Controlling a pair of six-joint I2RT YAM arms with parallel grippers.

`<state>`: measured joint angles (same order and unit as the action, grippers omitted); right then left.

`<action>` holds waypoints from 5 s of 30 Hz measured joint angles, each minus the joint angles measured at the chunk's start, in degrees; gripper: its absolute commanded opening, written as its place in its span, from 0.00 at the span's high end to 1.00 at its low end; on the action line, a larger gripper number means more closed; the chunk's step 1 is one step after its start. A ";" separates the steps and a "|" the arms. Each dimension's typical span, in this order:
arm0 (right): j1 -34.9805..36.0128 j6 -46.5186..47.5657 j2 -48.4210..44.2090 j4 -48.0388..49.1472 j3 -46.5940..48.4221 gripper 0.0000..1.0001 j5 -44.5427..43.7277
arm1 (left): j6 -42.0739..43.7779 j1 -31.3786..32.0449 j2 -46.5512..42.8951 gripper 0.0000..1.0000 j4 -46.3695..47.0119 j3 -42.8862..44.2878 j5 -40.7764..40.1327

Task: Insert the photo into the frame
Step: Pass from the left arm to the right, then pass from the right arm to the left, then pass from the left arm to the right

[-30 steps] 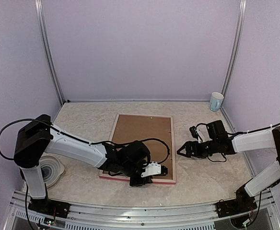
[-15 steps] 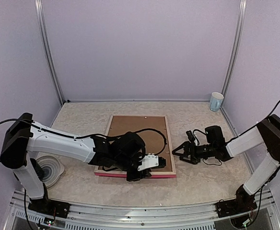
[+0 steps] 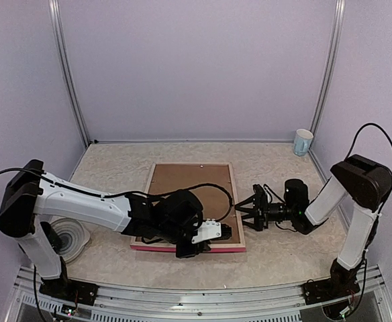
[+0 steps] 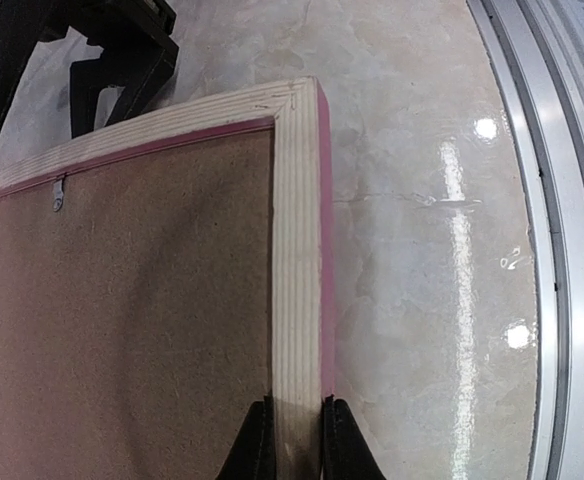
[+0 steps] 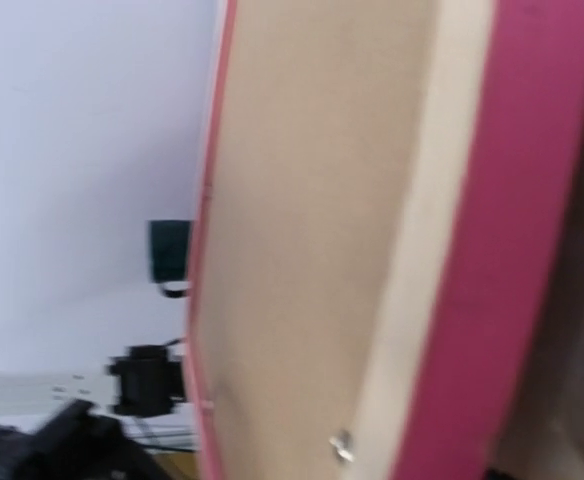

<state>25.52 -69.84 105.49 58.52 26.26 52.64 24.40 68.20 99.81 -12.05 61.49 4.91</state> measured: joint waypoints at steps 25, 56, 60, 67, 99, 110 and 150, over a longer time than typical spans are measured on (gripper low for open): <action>3.39 -18.38 11.30 23.69 -0.07 0.83 0.61 | -2.64 1.38 -2.14 0.35 6.71 -4.92 -4.44; 6.64 -21.51 0.90 11.34 1.11 0.81 -4.66 | 4.26 17.62 0.96 0.82 28.63 -17.79 -58.73; 7.17 -21.38 0.66 10.93 1.22 0.71 -5.14 | 6.27 18.29 1.22 0.93 29.46 -18.40 -60.43; 7.17 -21.29 -0.72 11.61 2.05 0.52 -5.22 | 6.51 18.36 0.72 1.00 30.93 -19.23 -61.16; 0.17 12.94 -30.12 -25.73 12.00 0.01 -9.09 | 4.09 10.51 -34.36 1.00 33.24 -22.27 -51.43; 0.15 18.40 -30.18 -32.52 11.32 0.01 -10.47 | -2.69 7.34 -40.94 1.00 31.89 -22.27 -43.10; 14.16 85.94 -44.06 -46.84 13.68 0.01 -28.94 | -2.34 8.61 -39.52 1.00 9.49 -12.81 -31.76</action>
<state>39.68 16.10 61.43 11.68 39.94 23.70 22.06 76.82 60.29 -2.57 48.69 -26.85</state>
